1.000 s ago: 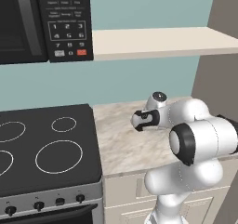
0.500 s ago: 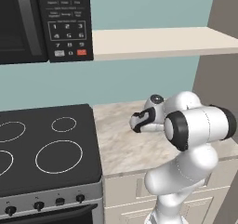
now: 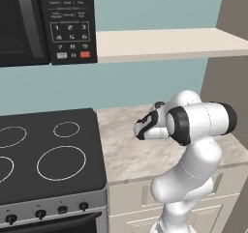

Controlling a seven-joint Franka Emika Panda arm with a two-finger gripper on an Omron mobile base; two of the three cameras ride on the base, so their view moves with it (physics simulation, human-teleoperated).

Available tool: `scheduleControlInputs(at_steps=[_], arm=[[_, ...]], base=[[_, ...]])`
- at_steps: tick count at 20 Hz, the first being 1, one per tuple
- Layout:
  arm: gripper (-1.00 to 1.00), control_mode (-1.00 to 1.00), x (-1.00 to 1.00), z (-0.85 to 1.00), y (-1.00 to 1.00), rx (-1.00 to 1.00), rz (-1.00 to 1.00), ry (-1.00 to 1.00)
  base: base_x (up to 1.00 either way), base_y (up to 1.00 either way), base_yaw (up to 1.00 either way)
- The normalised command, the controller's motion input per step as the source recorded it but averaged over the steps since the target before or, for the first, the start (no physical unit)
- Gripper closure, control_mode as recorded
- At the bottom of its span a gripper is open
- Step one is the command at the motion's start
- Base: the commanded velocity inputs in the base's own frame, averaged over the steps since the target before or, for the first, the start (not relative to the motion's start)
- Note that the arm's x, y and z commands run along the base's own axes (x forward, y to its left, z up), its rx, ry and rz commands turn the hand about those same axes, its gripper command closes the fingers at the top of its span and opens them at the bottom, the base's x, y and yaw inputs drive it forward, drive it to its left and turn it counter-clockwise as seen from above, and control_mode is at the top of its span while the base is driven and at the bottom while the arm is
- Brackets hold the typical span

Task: Place the beer on the top shelf of the fridge to keep it out of children's reach, and place the cucumber and squash on lower shelves for easy access.

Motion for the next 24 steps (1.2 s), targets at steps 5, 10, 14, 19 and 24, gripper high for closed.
scheduleControlInputs(at_steps=[5,10,14,19,24], arm=[[-1.00,-1.00,0.17,-0.21,0.00,0.00,0.00,0.01],[1.00,-1.00,0.18,-0.25,0.00,0.00,0.00,0.01],[1.00,-1.00,0.16,-0.21,0.00,0.00,0.00,0.01],[1.00,-1.00,0.02,-0.01,0.00,0.00,0.00,0.00],[1.00,-1.00,-0.15,0.00,0.00,0.00,0.00,0.00]], base=[[0.00,0.00,0.00],[0.00,0.00,0.00],[0.00,0.00,0.00],[0.00,0.00,0.00],[0.00,0.00,0.00]])
